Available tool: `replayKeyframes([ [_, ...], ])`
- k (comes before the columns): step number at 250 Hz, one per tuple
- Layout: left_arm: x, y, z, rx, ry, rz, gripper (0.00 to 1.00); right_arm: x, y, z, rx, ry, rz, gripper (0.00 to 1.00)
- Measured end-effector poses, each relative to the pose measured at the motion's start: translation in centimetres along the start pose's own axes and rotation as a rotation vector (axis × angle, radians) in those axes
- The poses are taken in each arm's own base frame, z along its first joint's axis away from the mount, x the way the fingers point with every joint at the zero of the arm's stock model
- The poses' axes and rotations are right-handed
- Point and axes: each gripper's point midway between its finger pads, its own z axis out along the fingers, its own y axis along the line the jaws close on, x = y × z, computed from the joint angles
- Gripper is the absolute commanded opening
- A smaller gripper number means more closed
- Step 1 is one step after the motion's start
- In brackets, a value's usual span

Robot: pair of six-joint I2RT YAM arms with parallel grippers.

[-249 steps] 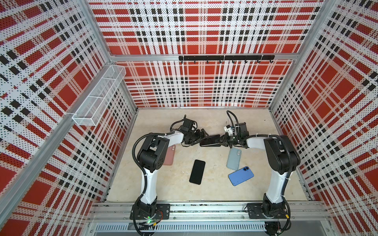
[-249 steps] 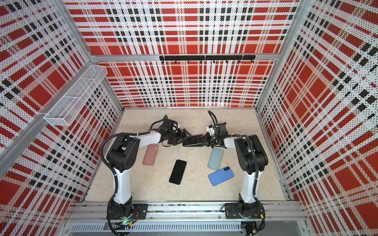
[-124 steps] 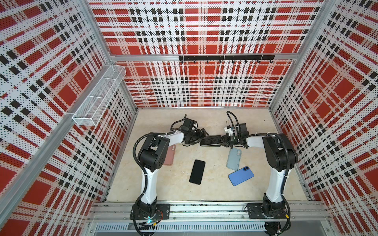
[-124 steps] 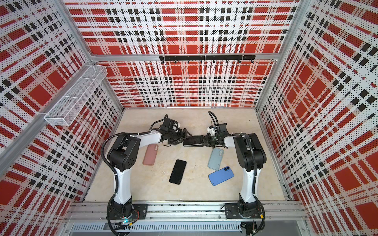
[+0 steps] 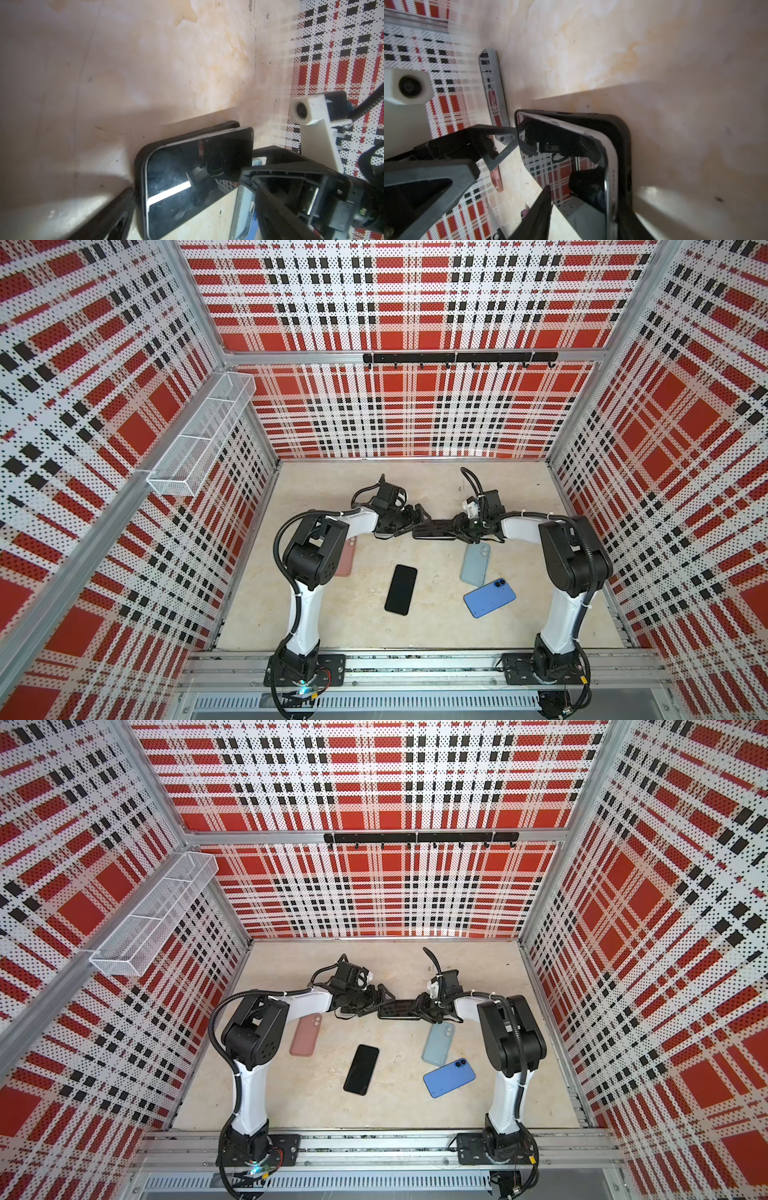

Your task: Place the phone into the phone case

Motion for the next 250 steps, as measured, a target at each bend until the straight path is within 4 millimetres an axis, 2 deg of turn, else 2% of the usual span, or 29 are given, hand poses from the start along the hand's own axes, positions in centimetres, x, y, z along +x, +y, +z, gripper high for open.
replayKeyframes([
  [62,0.2,0.1,-0.2,0.016,-0.011,0.008,0.90,-1.4,0.0,-1.7,0.148,-0.052,-0.105,0.61],
  [88,0.5,0.2,-0.4,0.015,-0.011,0.005,0.89,-1.8,0.0,-2.6,0.194,-0.074,-0.147,0.60],
  [132,0.6,0.4,-0.5,0.009,-0.013,0.001,0.86,-2.2,-0.2,-3.6,0.241,-0.096,-0.195,0.54],
  [178,0.6,0.6,-0.4,0.001,-0.018,-0.001,0.81,-2.1,-0.5,-3.3,0.252,-0.083,-0.224,0.46],
  [250,0.5,0.8,-0.4,-0.012,-0.027,-0.001,0.78,-1.2,-0.7,-1.4,0.227,-0.038,-0.252,0.43],
])
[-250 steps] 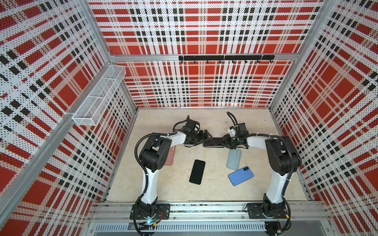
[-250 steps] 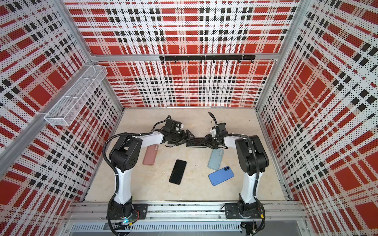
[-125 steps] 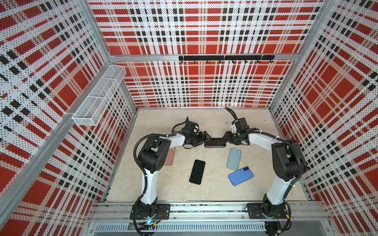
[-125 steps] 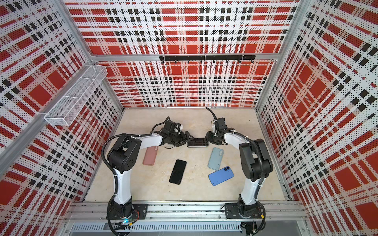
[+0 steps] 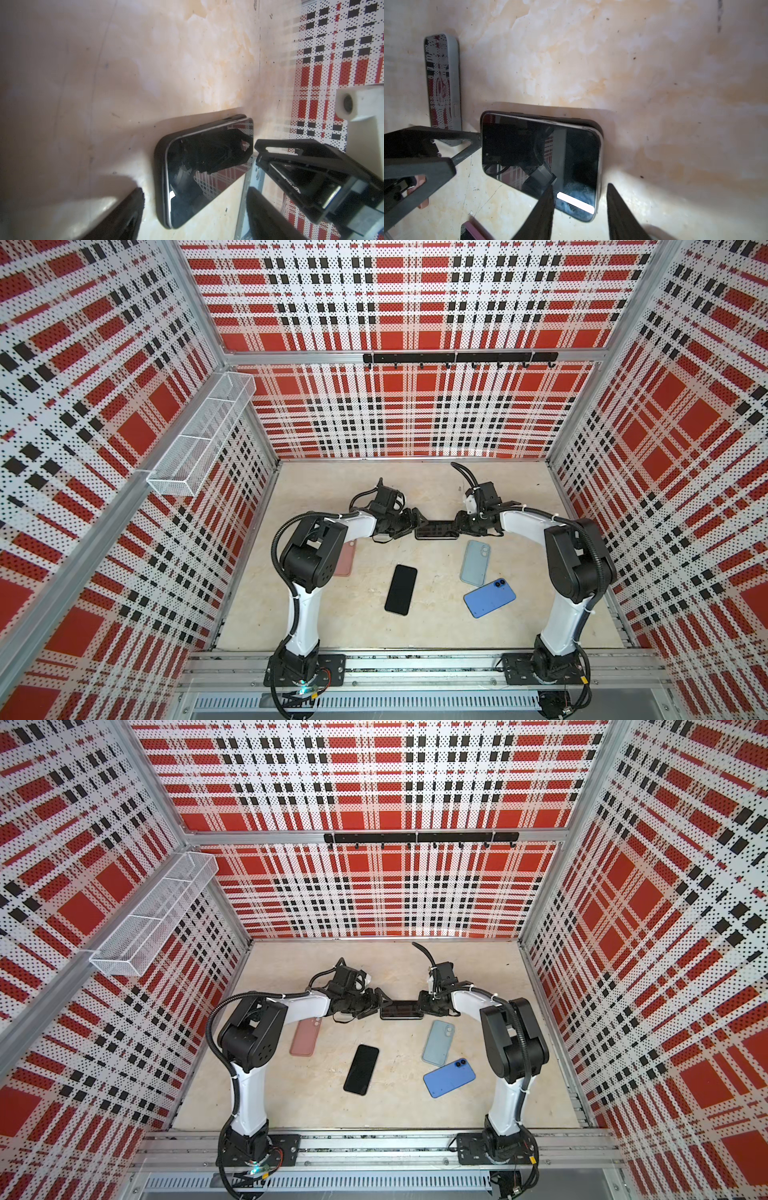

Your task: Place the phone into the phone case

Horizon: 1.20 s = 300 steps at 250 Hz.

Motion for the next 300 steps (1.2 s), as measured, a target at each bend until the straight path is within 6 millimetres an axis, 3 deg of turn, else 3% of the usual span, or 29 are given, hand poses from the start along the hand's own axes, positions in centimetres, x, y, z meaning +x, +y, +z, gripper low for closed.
replayKeyframes([
  [134,-0.2,0.5,0.4,-0.017,0.002,-0.008,0.66,-0.8,1.0,1.2,-0.093,-0.061,-0.092,0.33],
  [300,-0.1,2.9,-0.4,-0.215,0.050,0.060,0.34,-1.5,2.1,1.9,-0.122,-0.140,-0.201,0.32],
])
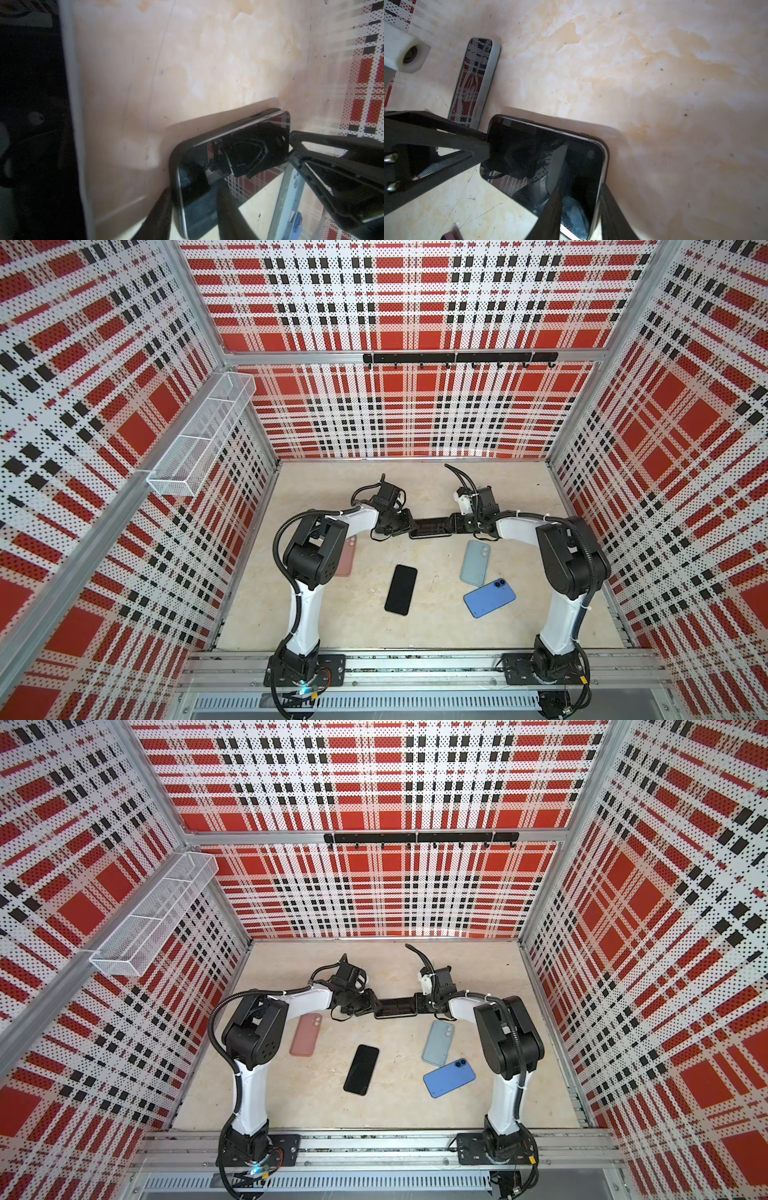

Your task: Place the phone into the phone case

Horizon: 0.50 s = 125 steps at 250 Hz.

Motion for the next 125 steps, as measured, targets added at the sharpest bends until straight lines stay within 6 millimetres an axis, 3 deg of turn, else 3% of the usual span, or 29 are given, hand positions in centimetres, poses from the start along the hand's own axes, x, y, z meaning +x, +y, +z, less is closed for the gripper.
replayKeyframes([
  [66,0.01,0.48,0.08,-0.109,0.029,0.045,0.30,0.07,0.24,0.20,-0.011,-0.004,-0.005,0.33],
  [125,0.31,0.82,0.08,-0.224,0.026,0.115,0.29,-0.04,0.44,0.25,-0.023,-0.015,-0.005,0.41],
])
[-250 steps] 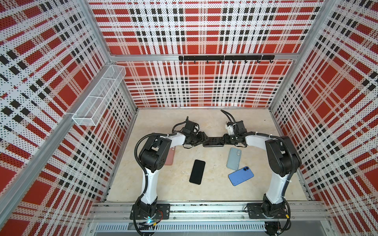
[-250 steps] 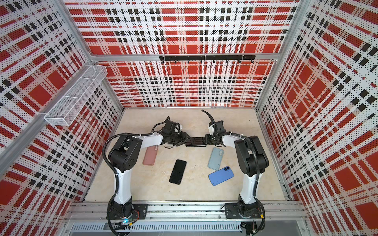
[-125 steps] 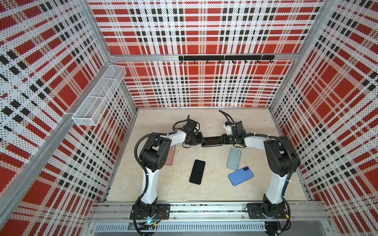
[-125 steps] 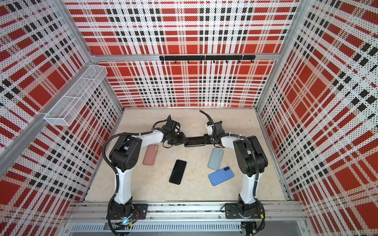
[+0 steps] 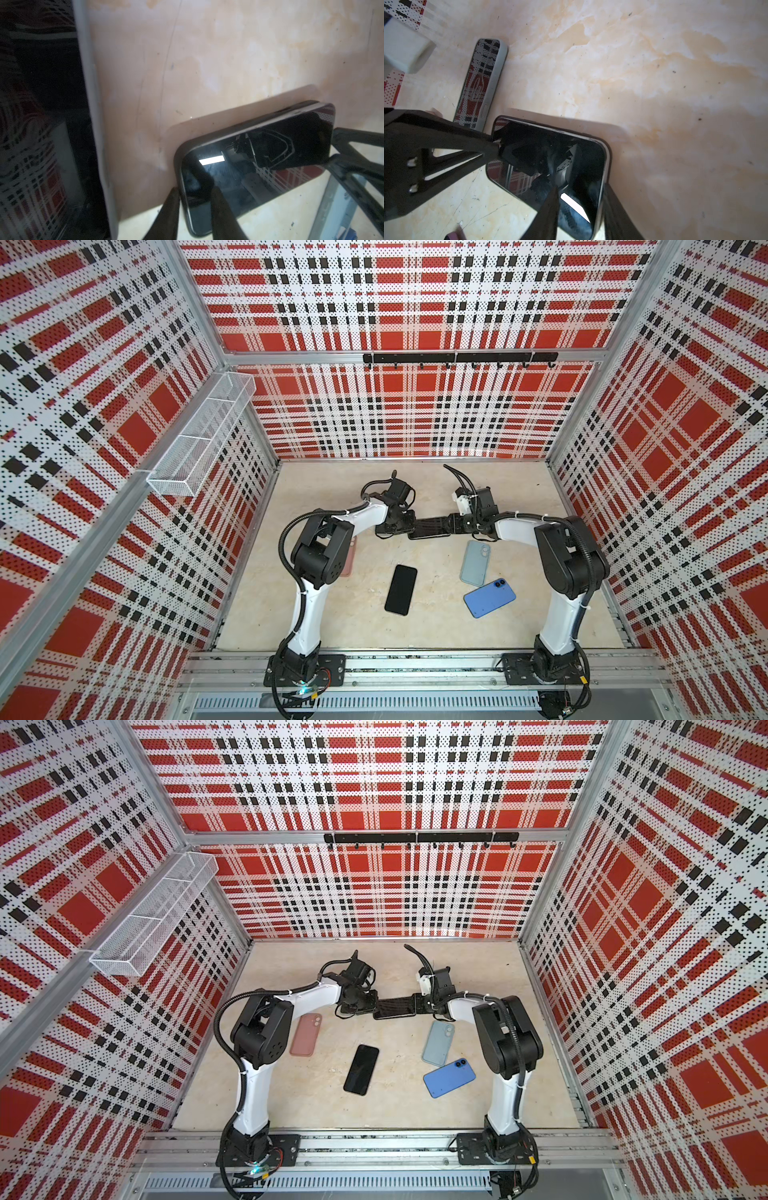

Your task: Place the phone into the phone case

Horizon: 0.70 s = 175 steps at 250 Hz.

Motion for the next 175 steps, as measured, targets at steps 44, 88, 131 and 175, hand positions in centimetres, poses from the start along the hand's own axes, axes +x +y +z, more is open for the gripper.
replayKeyframes([
  [44,0.06,0.05,0.00,-0.021,-0.007,0.011,0.27,-0.03,0.17,0.03,-0.013,-0.006,0.018,0.45],
  [88,0.05,0.32,-0.28,-0.028,-0.012,0.006,0.15,0.19,0.20,-0.07,-0.037,0.002,0.052,0.47],
  [131,0.11,0.68,-0.55,-0.019,-0.020,0.001,0.09,0.17,-0.10,-0.27,-0.048,0.007,0.086,0.46],
  [175,0.02,0.86,-0.71,-0.014,-0.025,-0.002,0.07,0.67,-0.39,-0.31,-0.038,0.028,0.112,0.46],
])
